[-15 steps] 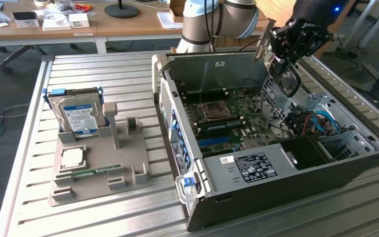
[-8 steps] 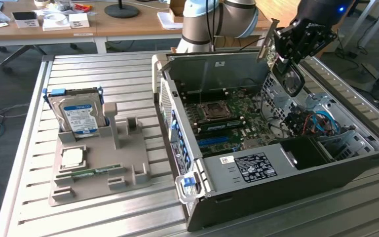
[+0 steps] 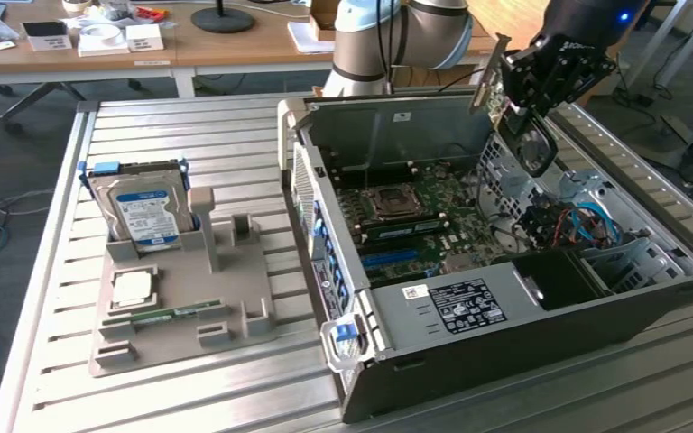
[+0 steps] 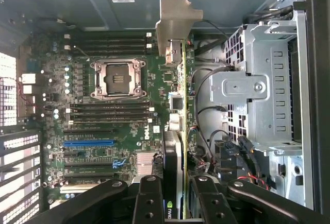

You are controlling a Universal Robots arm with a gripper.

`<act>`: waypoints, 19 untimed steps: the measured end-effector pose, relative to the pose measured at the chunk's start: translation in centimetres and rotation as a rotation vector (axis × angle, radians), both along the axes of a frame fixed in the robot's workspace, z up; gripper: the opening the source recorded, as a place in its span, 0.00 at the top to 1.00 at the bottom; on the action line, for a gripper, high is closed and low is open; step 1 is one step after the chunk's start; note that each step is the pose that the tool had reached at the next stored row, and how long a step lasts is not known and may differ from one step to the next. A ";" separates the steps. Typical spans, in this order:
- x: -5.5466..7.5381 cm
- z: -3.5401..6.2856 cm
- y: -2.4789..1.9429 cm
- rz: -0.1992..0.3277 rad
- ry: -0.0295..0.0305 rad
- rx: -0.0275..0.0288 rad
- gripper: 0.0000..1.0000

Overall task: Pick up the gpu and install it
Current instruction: 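Pick up the gpu and move the gpu toward the slot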

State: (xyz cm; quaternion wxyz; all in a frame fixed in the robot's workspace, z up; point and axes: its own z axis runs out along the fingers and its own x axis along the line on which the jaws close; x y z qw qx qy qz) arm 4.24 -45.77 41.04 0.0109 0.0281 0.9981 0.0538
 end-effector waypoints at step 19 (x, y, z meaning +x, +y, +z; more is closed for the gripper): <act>0.1 -0.96 0.00 -0.001 0.0000 -0.0284 0.73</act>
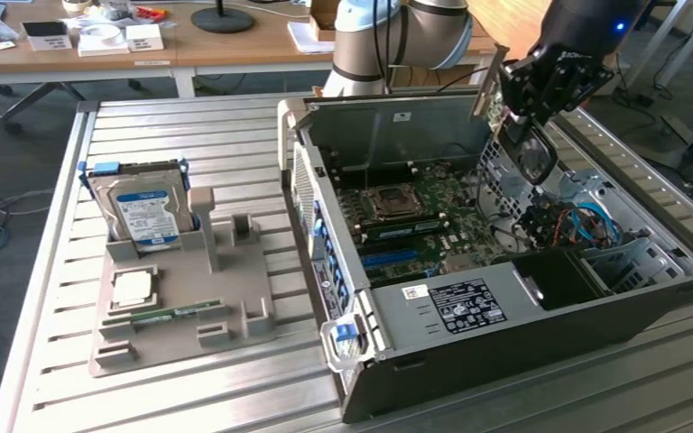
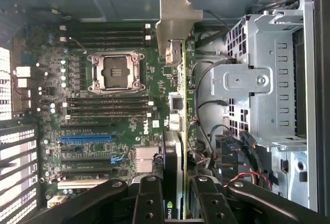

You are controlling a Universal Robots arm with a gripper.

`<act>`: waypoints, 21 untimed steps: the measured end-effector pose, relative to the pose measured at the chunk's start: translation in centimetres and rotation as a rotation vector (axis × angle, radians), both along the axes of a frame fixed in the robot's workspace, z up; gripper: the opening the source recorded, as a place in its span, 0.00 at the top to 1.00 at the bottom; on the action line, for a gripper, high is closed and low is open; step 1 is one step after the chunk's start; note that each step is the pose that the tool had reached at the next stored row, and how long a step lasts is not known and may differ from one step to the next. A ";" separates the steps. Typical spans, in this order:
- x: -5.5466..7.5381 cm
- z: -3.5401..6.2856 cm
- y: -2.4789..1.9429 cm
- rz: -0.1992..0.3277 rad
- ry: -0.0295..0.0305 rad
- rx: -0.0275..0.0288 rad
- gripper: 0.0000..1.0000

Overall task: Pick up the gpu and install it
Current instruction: 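Pick up the gpu and move the gpu toward the slot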

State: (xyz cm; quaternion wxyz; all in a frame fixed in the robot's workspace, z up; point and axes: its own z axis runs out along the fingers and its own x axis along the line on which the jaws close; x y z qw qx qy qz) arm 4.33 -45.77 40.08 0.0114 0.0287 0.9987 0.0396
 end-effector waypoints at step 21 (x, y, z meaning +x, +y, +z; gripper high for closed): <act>0.7 -0.49 0.00 -0.001 0.0000 0.0023 0.73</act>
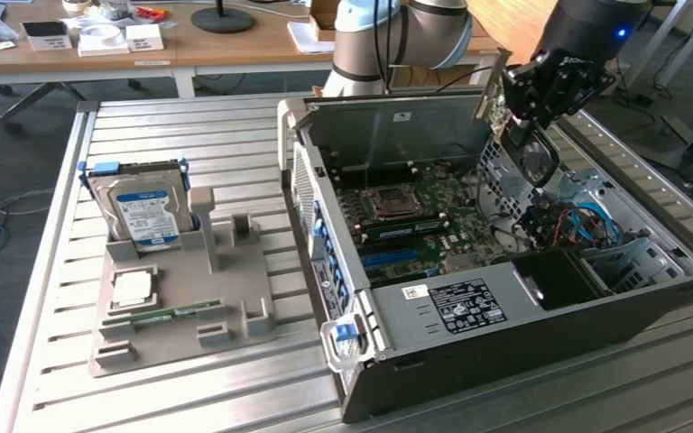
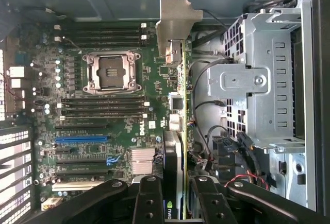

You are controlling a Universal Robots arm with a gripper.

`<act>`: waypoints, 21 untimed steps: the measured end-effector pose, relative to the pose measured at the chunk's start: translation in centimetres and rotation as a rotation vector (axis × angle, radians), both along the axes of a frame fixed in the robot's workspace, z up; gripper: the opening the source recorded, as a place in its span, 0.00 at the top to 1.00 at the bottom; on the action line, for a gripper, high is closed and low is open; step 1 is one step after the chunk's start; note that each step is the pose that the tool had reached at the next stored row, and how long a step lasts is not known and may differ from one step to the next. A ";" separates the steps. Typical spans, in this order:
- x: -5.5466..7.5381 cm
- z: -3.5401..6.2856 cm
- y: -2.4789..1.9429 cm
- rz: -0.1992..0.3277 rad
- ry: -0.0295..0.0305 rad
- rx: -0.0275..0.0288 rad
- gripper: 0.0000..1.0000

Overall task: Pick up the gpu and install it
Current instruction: 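Pick up the gpu and move the gpu toward the slot, then insert the gpu into the slot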

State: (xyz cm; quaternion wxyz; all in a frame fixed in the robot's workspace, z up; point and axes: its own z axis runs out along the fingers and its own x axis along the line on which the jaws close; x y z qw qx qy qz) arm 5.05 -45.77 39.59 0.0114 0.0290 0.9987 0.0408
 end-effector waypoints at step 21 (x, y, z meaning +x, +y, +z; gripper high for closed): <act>0.4 0.00 0.01 0.000 0.0000 0.0004 0.73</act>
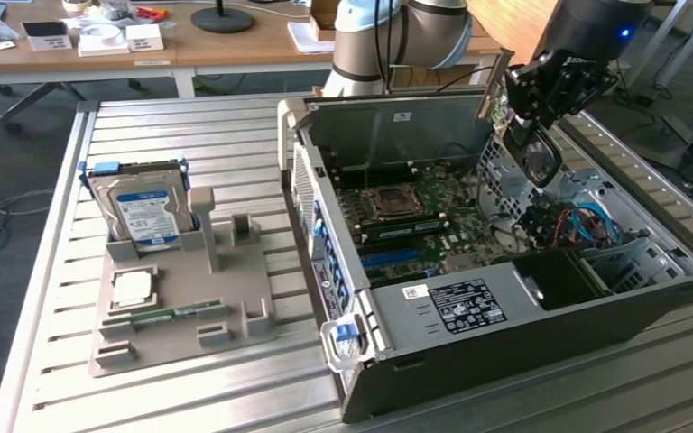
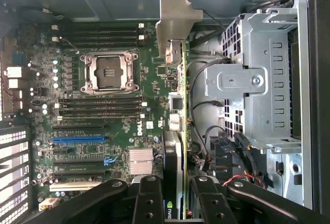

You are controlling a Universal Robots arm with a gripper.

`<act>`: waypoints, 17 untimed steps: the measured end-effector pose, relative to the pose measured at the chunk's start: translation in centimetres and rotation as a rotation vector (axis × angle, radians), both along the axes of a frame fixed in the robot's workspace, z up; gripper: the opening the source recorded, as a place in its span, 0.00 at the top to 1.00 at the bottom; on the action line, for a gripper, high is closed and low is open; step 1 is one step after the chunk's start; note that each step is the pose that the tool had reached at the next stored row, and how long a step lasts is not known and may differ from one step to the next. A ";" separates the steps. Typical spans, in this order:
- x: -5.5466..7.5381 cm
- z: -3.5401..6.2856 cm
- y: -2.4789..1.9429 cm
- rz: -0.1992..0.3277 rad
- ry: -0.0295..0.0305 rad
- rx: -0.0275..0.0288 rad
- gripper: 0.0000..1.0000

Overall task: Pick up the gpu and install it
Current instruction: 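Insert the gpu into the slot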

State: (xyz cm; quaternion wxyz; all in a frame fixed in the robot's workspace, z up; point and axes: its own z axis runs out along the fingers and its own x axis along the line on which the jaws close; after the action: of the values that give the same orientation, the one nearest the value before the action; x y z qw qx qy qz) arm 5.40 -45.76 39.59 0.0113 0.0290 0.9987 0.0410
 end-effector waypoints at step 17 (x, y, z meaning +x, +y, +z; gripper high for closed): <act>0.0 -0.01 0.00 0.108 0.0000 0.0001 0.73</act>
State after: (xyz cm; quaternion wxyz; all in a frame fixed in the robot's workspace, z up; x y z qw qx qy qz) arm 5.37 -45.75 39.58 0.0091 -0.0250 0.9988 0.0415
